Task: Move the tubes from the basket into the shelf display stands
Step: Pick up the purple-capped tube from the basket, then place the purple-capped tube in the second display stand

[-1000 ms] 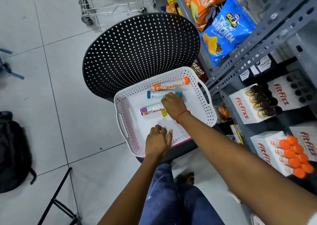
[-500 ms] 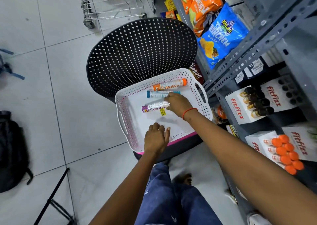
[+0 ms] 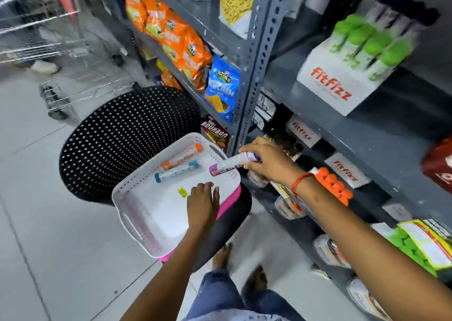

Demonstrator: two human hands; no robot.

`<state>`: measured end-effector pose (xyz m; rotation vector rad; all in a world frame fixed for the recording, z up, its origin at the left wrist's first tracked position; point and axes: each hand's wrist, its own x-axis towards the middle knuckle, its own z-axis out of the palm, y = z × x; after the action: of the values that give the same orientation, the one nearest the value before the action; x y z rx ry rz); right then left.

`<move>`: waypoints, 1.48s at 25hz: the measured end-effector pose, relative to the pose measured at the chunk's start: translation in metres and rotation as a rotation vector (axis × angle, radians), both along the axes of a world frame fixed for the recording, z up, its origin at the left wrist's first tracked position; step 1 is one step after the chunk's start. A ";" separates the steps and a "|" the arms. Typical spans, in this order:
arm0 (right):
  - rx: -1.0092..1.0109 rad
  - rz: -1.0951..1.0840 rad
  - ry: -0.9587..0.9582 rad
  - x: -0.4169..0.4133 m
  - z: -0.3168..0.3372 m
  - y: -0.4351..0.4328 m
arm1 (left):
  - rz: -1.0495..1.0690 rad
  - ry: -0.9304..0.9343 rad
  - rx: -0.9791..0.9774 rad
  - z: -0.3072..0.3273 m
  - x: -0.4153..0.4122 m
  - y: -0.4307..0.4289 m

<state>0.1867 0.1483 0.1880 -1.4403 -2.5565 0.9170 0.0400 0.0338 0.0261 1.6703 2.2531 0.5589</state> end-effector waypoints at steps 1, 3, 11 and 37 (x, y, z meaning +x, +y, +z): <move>0.030 -0.073 0.024 0.023 0.018 -0.002 | -0.037 -0.011 0.048 0.011 0.012 0.015; 0.088 -0.204 0.064 0.063 0.050 -0.008 | -0.103 -0.025 0.130 0.033 0.038 0.043; 0.398 -0.593 0.085 0.224 0.163 -0.073 | -0.624 -0.085 0.517 0.129 0.220 0.100; 0.459 -0.986 -0.021 0.453 0.223 -0.133 | -1.138 -0.033 0.361 0.145 0.413 0.094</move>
<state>0.6401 0.0155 0.4113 -2.1266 -1.5071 0.1434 0.4531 0.1280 0.1711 2.6595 0.8698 0.6562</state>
